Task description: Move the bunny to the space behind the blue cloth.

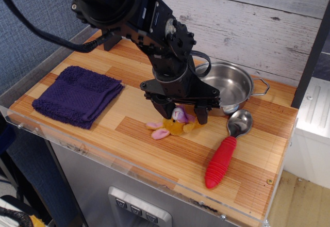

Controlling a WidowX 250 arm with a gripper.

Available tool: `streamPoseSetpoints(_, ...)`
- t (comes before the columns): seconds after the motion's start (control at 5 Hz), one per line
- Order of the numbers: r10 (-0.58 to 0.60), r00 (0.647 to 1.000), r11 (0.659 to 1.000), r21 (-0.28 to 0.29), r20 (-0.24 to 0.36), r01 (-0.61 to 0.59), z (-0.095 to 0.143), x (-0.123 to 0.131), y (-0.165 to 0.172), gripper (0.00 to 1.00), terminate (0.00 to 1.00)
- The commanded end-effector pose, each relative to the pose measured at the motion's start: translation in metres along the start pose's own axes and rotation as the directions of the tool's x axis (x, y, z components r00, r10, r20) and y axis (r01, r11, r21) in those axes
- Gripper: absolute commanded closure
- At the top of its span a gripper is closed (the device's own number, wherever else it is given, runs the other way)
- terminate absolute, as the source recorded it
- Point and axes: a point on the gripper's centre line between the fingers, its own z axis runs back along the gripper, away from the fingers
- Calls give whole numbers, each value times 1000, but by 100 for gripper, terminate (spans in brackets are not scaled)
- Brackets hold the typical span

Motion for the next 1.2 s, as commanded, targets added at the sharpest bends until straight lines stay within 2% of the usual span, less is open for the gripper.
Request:
streamPoseSetpoints(0.0,-26,1000,999,38,11,26,3,-4,4,100,0)
streamPoseSetpoints(0.4,-23,999,1000,10,30,23,17,3,-4,100,0)
streamPoseSetpoints(0.8,-29,996,999,-14,87,30,49,26,-16,100,0)
streamPoseSetpoints(1.0,3,991,999,-48,133,3,76,38,-20,100,0)
